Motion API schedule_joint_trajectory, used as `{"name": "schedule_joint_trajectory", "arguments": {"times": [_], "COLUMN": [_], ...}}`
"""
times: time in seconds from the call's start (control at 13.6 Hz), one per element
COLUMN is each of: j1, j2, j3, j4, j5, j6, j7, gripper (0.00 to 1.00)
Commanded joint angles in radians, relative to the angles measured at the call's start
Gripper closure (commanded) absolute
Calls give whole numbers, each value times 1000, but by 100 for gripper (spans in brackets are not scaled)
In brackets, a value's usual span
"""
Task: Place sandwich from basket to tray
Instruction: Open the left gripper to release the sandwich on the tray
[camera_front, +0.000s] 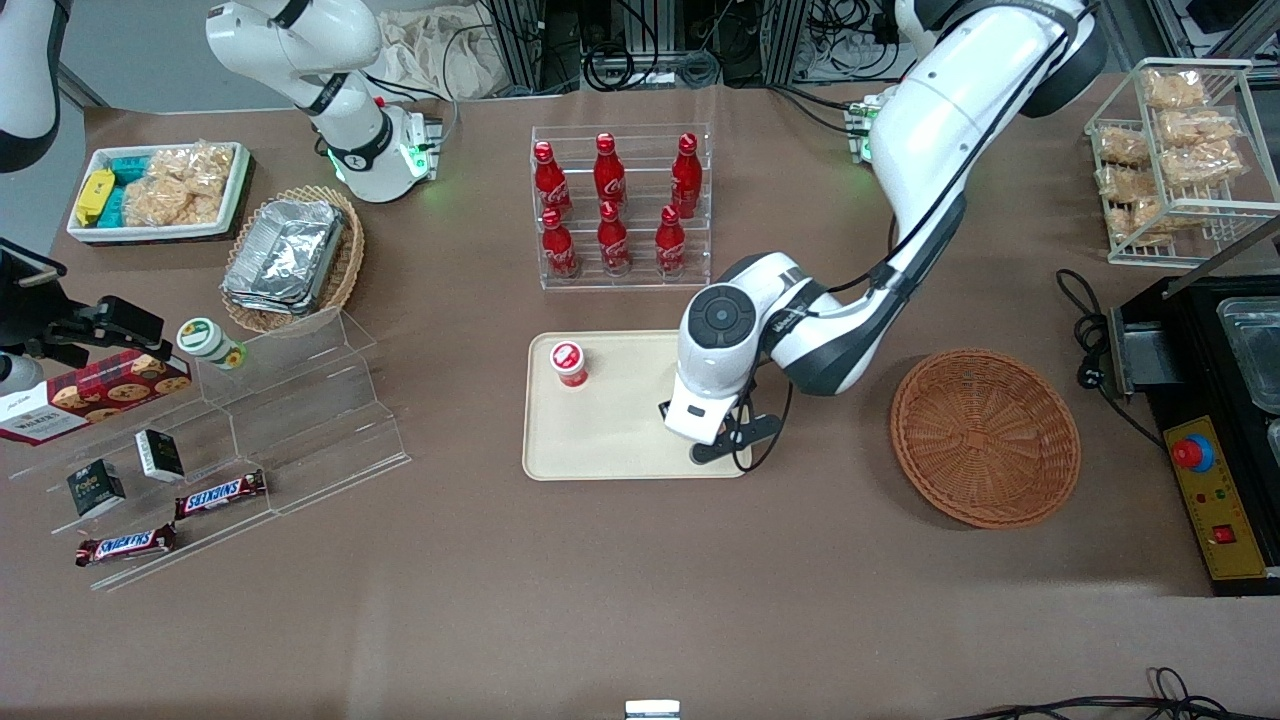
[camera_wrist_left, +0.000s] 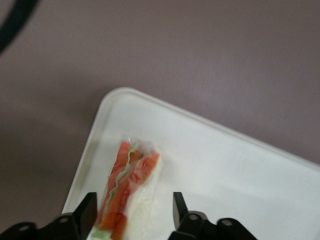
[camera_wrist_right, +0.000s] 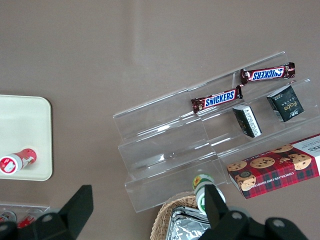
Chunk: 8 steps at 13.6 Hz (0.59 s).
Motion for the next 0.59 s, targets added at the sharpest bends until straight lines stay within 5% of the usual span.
{"name": "schedule_joint_trajectory", "arguments": {"times": [0.0,0.51], "j1": [55,253], "j2": [-165,-428], "j3": [-1,-4], "j4": [-22,-22], "j5": [-2,-141], "j6": [-101,-257], "j7": [-67,14], "gripper": [0,0]}}
